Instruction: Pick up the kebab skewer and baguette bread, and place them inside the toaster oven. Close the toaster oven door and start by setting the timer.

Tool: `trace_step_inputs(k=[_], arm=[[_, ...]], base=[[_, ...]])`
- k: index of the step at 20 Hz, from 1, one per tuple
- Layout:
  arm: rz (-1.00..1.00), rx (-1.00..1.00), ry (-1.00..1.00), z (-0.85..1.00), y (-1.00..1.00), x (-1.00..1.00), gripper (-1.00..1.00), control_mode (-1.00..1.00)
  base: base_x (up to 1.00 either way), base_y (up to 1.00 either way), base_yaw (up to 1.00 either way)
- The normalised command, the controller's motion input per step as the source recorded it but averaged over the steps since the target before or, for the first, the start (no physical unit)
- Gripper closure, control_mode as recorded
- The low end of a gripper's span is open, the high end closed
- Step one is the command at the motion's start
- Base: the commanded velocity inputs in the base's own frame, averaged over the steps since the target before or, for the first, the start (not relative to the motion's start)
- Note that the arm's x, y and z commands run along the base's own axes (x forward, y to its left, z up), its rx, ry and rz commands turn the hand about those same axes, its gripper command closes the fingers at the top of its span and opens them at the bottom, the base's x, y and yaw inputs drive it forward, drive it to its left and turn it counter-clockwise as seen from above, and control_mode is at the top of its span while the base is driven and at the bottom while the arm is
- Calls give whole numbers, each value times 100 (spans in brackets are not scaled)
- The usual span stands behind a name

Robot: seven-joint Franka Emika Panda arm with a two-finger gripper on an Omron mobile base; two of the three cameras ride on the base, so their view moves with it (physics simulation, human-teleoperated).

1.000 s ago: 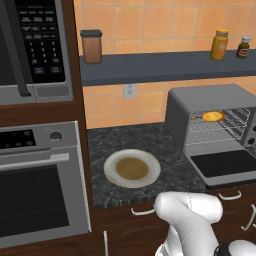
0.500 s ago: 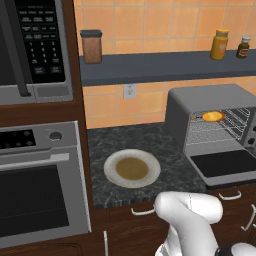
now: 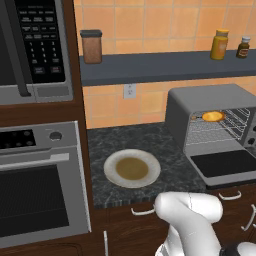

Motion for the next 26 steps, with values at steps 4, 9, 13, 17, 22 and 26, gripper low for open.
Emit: trace_step_inputs(k=[4,9,13,17,22,26], arm=[[1,2,-2,0,0,6,-100,-100],[0,1,0,-13,0,8,-100,-100],[0,0,0,-19,0,15,-100,-100],[0,0,0,-25,0,16,-100,-100],[0,0,0,-10,0,18,-100,-100],[0,1,0,-1,0,14,-100,-100]], base=[[0,0,0],[0,0,0],[0,0,0],[0,0,0],[0,0,0],[0,0,0]])
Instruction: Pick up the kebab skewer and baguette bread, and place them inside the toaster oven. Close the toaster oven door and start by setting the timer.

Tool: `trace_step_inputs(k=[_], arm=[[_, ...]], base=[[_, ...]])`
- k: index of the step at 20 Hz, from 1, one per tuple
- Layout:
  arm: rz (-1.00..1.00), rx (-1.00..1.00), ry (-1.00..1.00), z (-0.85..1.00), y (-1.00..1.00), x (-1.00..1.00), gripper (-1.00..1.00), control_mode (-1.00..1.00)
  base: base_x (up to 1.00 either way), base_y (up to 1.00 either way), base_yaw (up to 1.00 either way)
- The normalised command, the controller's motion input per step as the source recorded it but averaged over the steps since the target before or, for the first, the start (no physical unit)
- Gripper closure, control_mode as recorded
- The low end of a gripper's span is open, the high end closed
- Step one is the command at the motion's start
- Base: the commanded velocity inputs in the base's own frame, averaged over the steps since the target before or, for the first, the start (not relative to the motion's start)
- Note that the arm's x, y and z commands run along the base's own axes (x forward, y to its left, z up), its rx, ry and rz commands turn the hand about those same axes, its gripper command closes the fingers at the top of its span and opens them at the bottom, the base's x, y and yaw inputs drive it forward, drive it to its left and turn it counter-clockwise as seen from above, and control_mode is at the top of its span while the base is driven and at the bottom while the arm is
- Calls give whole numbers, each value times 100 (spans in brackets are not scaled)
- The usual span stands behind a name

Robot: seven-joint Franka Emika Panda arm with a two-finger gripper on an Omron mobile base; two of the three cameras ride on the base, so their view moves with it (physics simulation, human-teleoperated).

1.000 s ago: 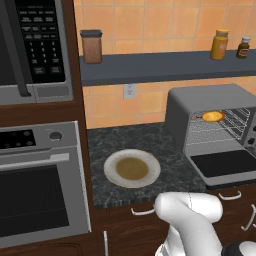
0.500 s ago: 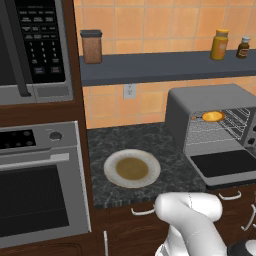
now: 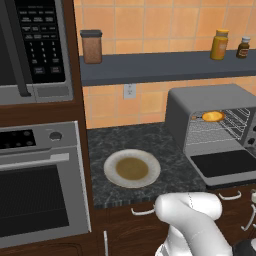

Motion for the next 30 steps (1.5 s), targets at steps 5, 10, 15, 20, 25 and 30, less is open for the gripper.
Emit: trace_step_inputs(k=[5,10,15,20,25,30], arm=[[0,0,0,-17,0,2,-100,-100],[0,0,-2,-24,0,1,-100,-100],[0,0,-5,0,0,24,-100,-100],[0,0,-1,-7,0,29,-100,-100],[0,4,0,-13,0,18,-100,-100],[0,4,-1,-5,0,15,-100,-100]], base=[[0,0,0],[0,0,0],[0,0,0],[0,0,0],[0,0,0],[0,0,0]])
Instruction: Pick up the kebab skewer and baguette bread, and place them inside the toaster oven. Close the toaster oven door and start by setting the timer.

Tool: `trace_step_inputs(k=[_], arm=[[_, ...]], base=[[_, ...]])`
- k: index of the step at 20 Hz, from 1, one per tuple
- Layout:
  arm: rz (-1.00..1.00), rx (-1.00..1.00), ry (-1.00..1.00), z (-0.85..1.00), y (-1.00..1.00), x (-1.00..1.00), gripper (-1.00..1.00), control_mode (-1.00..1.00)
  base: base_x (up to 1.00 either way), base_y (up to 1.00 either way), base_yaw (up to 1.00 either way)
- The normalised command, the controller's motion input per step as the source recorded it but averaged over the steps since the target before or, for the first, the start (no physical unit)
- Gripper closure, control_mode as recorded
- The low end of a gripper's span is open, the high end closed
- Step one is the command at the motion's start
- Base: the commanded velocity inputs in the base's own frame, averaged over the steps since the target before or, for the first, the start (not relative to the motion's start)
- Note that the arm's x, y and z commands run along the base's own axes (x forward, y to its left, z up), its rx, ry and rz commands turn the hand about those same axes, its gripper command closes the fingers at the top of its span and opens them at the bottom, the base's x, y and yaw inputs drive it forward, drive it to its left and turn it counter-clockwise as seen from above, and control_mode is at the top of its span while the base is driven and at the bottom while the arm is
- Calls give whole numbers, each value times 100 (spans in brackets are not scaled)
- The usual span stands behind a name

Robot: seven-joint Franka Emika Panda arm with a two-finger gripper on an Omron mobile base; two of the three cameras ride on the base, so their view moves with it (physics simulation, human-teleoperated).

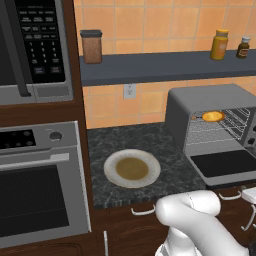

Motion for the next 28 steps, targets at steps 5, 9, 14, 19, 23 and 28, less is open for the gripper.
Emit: trace_step_inputs(k=[5,9,14,19,23,28], arm=[[0,2,-1,-8,0,12,-100,-100],[0,1,-2,-4,0,7,-100,-100],[0,0,-6,0,0,7,-100,-100],[0,0,-6,27,0,1,-100,-100],[0,0,-3,54,0,3,-100,-100],[0,0,0,30,0,17,-100,-100]], base=[[0,0,0],[0,0,0],[0,0,0],[0,0,0],[0,0,0],[0,0,0]])
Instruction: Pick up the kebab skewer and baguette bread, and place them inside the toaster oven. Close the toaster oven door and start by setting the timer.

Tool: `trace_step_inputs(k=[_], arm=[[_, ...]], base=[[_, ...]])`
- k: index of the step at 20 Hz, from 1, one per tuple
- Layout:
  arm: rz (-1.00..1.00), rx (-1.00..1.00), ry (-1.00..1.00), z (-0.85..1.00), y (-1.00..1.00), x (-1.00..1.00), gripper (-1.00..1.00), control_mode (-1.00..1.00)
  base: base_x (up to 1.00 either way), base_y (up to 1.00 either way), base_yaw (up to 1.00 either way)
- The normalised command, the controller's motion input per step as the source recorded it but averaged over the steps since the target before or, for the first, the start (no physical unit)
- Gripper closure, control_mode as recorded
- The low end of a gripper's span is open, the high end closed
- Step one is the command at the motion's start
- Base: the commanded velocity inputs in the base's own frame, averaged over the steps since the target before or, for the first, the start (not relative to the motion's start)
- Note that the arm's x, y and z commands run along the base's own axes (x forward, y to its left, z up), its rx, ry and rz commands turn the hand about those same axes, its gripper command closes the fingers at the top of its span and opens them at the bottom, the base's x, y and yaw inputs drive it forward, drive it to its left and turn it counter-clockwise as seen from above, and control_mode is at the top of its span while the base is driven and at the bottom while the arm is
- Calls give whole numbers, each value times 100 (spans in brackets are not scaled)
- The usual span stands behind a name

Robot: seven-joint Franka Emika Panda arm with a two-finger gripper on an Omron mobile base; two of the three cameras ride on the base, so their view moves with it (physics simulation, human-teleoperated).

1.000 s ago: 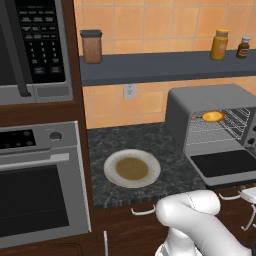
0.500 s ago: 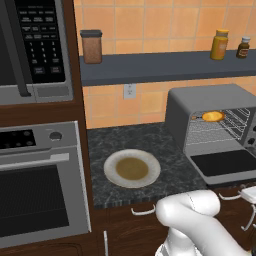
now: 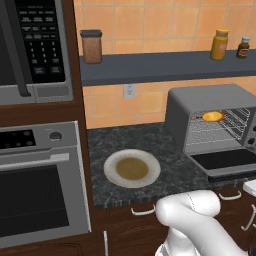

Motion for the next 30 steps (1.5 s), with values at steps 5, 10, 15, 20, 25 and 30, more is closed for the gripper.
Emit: trace_step_inputs(k=[5,10,15,20,25,30], arm=[[0,0,0,12,0,22,-100,-100],[0,0,0,11,0,20,-100,-100],[0,0,0,11,0,17,-100,-100],[0,0,0,11,0,24,-100,-100],[0,0,0,17,1,34,-100,-100],[0,0,0,20,2,36,-100,-100]], base=[[0,0,0],[0,0,0],[0,0,0],[0,0,0],[0,0,0],[0,0,0]])
